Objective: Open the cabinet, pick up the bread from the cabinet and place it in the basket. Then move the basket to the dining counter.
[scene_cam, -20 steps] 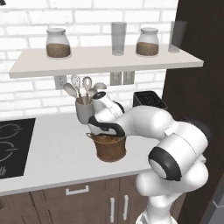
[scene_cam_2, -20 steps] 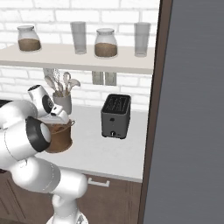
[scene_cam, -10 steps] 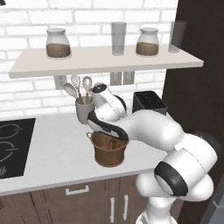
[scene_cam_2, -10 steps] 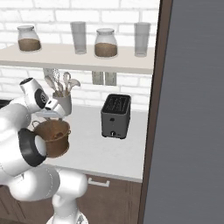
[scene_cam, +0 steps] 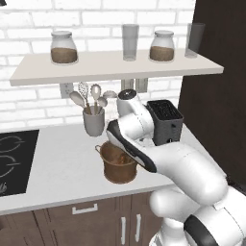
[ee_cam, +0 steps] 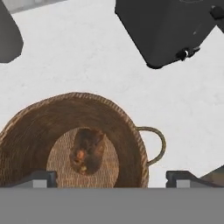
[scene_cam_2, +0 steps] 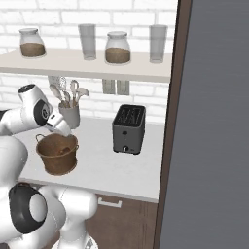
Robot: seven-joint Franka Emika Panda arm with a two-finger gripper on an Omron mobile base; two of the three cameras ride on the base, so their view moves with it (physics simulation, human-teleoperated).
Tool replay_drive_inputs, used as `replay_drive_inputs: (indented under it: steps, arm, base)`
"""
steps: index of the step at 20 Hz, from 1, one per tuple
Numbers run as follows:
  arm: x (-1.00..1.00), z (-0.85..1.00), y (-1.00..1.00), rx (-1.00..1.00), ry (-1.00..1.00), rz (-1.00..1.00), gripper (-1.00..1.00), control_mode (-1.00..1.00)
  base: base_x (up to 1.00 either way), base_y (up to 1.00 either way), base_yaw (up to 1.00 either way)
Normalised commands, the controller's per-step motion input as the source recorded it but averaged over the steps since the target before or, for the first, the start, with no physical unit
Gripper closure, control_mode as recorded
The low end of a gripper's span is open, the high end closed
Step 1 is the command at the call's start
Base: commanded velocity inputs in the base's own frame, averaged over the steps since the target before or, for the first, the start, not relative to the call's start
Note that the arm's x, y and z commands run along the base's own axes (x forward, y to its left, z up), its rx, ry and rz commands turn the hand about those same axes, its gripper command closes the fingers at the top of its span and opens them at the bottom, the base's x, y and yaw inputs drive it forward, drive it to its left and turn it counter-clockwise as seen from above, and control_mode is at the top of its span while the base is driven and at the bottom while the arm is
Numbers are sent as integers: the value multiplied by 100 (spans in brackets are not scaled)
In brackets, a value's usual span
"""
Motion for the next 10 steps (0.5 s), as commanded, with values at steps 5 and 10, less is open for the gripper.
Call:
replay_drive_inputs:
  steps: [5,10]
  arm:
    - [-62,5,-41,18,-4,-38,-100,-100]
    - [-35,0,-17,26,0,-16,-100,-100]
  base:
    - [0,0,0]
    - [0,0,0]
